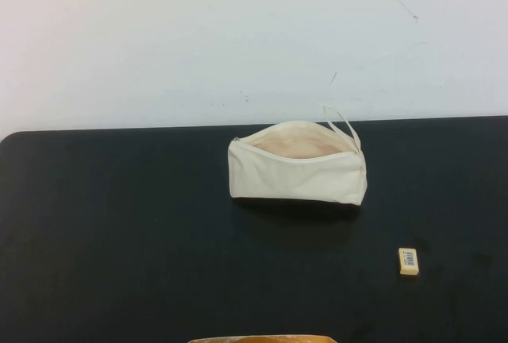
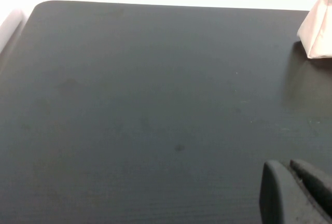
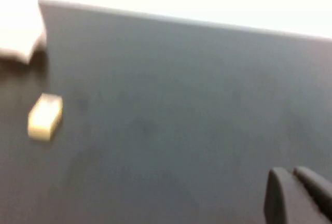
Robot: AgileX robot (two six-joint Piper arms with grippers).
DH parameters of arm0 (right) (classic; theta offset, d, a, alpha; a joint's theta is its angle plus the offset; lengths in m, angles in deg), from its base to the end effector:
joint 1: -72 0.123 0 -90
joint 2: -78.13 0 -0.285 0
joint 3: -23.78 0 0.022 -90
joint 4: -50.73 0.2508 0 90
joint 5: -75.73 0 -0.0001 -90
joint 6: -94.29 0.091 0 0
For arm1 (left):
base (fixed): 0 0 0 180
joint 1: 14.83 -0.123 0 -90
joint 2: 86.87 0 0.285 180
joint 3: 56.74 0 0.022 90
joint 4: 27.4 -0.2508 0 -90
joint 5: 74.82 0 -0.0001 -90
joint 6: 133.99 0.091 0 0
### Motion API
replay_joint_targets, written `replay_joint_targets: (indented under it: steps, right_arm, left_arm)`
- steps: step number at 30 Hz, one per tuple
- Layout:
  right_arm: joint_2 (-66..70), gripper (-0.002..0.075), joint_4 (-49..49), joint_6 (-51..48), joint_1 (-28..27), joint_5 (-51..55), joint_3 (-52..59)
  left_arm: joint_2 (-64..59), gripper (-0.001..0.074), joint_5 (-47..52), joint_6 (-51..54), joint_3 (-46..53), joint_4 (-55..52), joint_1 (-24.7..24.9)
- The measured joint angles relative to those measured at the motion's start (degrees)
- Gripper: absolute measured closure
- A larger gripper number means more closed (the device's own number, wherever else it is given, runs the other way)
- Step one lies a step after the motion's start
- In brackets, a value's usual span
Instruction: Put eraser into pencil case
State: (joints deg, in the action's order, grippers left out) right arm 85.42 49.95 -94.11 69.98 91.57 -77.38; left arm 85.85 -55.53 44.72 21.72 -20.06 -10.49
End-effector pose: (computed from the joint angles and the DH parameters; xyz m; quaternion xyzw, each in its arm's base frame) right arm 0.0550 -0.0023 0.1791 -0.0471 0.7755 -0.0627 0.6264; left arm 0.0532 -0.0079 0.1762 -0.0140 0.7925 -0.0833 0.6039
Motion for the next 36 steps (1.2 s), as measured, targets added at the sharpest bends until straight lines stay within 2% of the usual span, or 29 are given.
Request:
replay_joint_targets:
  steps: [4,12,15,20,23,24,27,32,36]
  right_arm:
    - [0.0,0.0727,0.0,0.0,0.0,-13.36,0.0]
    - [0.0,0.0727,0.0,0.0,0.0,-52.6,0.0]
    - [-0.05,0.0727,0.21,0.65,0.0,-61.66,0.0]
    - [-0.4,0.0727,2.21,4.1,0.0,-65.54,0.0]
    - [-0.4,0.0727,2.19,5.07,0.0,-57.0,-3.8]
    - [-0.4,0.0727,1.46,4.9,0.0,-47.31,-9.52]
    - [1.94,0.0727,0.15,2.41,0.0,-30.52,-18.88]
    - [13.26,0.0727,-0.3,1.32,0.0,-6.18,-32.95]
    - [23.0,0.0727,0.28,1.32,0.0,11.62,-39.43]
  left_arm:
    - [0.0,0.0736,0.0,0.0,0.0,0.0,0.0]
    - [0.0,0.0736,0.0,0.0,0.0,0.0,0.0]
    - [0.0,0.0736,0.0,0.0,0.0,0.0,0.0]
    - [0.0,0.0736,0.0,0.0,0.0,0.0,0.0]
    - [0.0,0.0736,0.0,0.0,0.0,0.0,0.0]
    - [0.0,0.0736,0.0,0.0,0.0,0.0,0.0]
    - [0.0,0.0736,0.0,0.0,0.0,0.0,0.0]
    - [0.0,0.0736,0.0,0.0,0.0,0.0,0.0]
    - [0.0,0.0736,0.0,0.0,0.0,0.0,0.0]
